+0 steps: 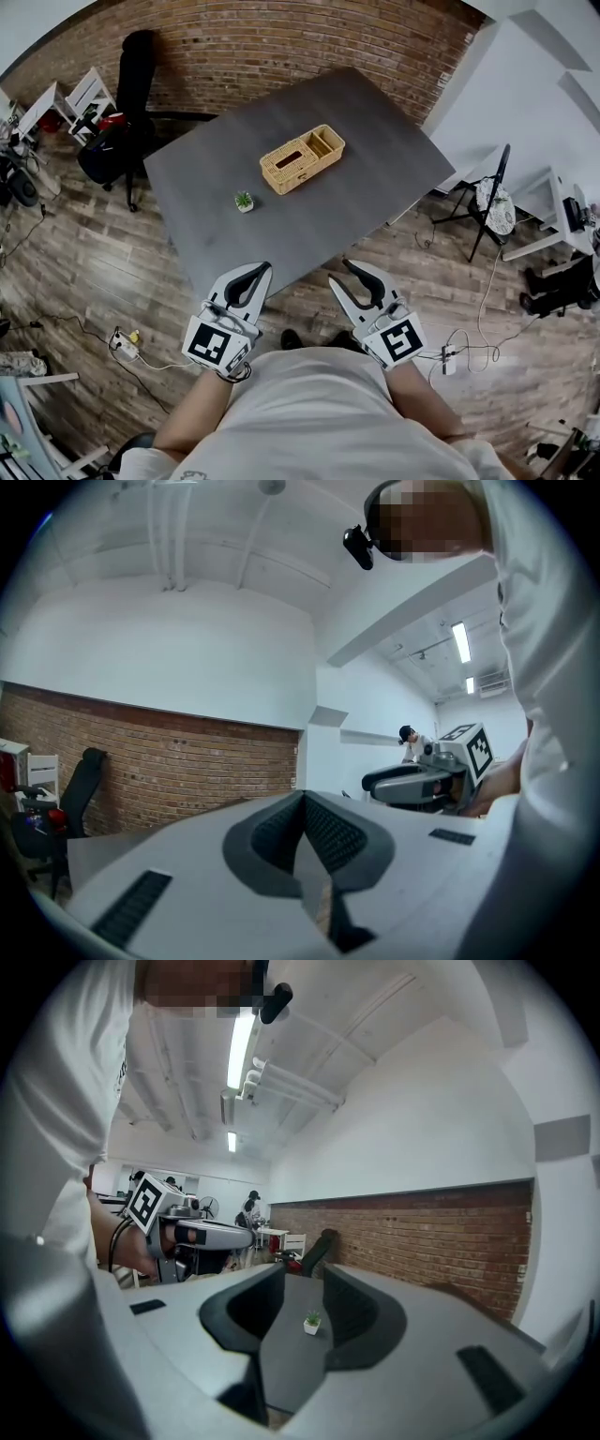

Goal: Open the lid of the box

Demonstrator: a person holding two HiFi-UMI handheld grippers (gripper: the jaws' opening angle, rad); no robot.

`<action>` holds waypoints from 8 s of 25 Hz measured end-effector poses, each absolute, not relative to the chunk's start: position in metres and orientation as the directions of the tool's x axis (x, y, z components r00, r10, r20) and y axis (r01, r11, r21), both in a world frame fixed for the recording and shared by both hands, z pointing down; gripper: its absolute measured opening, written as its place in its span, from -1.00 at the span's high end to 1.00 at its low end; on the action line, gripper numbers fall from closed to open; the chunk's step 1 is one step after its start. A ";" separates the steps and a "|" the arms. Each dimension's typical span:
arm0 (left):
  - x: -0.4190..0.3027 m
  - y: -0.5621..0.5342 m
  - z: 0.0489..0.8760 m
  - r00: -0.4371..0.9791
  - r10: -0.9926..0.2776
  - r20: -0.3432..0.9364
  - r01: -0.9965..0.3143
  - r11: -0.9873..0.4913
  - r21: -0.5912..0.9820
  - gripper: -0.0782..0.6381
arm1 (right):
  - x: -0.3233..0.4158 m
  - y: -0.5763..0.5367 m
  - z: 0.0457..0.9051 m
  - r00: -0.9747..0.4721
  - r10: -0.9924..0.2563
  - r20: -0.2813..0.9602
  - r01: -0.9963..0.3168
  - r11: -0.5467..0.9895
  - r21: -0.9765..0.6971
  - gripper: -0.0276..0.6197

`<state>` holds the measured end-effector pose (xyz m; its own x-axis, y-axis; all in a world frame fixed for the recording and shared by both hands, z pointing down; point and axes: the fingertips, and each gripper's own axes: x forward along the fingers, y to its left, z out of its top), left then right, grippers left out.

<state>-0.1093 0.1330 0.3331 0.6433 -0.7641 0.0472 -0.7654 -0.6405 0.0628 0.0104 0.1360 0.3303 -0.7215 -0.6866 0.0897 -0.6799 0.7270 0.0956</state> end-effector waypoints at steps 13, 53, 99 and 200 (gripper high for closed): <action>-0.127 0.075 0.335 0.578 -0.814 0.047 -0.816 -0.576 0.052 0.75 | -0.014 0.065 0.335 -0.788 -0.611 0.073 -0.606 0.791 0.086 0.46; -0.045 -0.122 0.357 0.169 -0.977 0.134 -0.984 -0.160 0.074 0.75 | 0.042 -0.173 0.364 -0.984 -0.120 0.131 -0.119 0.993 0.020 0.41; -0.152 -0.210 0.547 0.280 -0.883 0.377 -0.947 -0.190 0.259 0.75 | -0.091 -0.226 0.640 -0.625 0.213 0.751 0.305 0.952 -0.017 0.00; -0.129 -0.209 0.458 0.243 -0.928 0.282 -0.969 -0.217 0.118 0.75 | -0.096 -0.279 0.487 -0.779 0.005 0.627 0.211 0.944 0.254 0.53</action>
